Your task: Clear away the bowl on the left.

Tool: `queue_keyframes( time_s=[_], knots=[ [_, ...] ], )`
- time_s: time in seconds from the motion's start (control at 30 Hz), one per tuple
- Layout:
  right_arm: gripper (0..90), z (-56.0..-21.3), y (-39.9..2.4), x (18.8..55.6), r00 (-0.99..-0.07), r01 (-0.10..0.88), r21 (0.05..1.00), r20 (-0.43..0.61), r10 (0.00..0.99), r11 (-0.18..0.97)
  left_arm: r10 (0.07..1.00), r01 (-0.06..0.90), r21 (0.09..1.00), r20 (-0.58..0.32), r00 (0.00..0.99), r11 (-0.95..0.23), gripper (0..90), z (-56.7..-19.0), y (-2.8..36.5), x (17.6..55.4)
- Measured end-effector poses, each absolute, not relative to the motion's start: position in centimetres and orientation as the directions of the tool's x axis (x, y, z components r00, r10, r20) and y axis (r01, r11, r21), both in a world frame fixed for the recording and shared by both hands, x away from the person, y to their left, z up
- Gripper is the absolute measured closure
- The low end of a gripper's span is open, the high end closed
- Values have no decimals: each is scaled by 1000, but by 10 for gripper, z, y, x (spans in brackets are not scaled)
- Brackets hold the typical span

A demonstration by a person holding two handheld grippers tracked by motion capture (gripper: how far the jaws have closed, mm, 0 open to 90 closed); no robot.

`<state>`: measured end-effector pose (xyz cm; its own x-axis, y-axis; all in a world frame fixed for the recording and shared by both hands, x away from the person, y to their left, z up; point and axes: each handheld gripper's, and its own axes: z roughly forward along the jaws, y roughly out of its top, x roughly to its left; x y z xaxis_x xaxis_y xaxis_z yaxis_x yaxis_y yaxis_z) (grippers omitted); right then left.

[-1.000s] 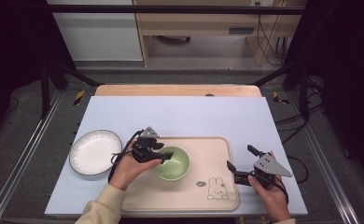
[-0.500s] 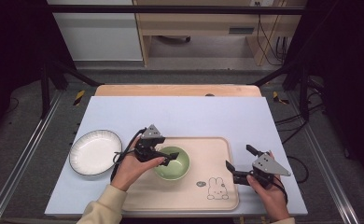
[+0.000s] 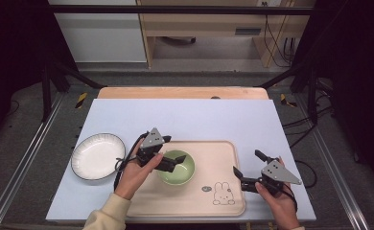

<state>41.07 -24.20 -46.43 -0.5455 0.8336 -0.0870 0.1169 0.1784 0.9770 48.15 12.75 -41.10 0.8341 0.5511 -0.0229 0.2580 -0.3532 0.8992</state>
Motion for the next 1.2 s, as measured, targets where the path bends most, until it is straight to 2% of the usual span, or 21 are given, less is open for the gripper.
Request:
queue_keyframes(
  time_s=[0.23, 0.5, 1.2],
  knots=[
    [43, -464, -245, 412, -530, 118, 977, -87, 843, 175, 562, 240, 930, -45, 826, -279, 45, -406, 137, 480],
    [40, -463, -245, 412, -531, 113, 979, -85, 843, 170, 557, 217, 946, -49, 829, -240, 23, -400, 148, 475],
    [46, -460, -246, 411, -527, 92, 979, -106, 844, 180, 632, 185, 972, -55, 773, -142, 39, -390, 186, 469]
  ],
)
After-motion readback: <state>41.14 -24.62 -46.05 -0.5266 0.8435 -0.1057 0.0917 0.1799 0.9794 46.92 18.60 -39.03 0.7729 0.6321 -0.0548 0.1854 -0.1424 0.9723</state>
